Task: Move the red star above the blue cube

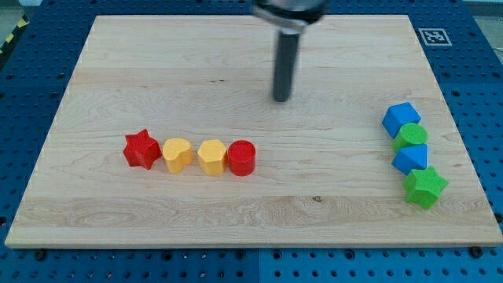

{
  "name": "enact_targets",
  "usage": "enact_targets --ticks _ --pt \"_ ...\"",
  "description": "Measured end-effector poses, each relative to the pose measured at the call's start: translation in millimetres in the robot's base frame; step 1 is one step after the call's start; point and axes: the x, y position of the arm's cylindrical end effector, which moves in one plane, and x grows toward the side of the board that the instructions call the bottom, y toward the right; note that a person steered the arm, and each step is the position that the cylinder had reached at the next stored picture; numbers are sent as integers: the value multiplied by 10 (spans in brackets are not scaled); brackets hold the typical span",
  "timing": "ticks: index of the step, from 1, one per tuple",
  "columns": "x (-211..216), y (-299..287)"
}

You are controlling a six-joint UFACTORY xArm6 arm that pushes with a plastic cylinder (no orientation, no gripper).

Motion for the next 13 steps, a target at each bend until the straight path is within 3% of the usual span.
enact_targets --ticks 3,4,6,7,8,10,11,13 --pt "46 -2340" --pt "343 -2616" --pt "1101 -2548" --pt "1229 -2498" --pt "1230 -2354" --pt "1230 -1043" --pt "1212 -966" --pt "1177 -1400"
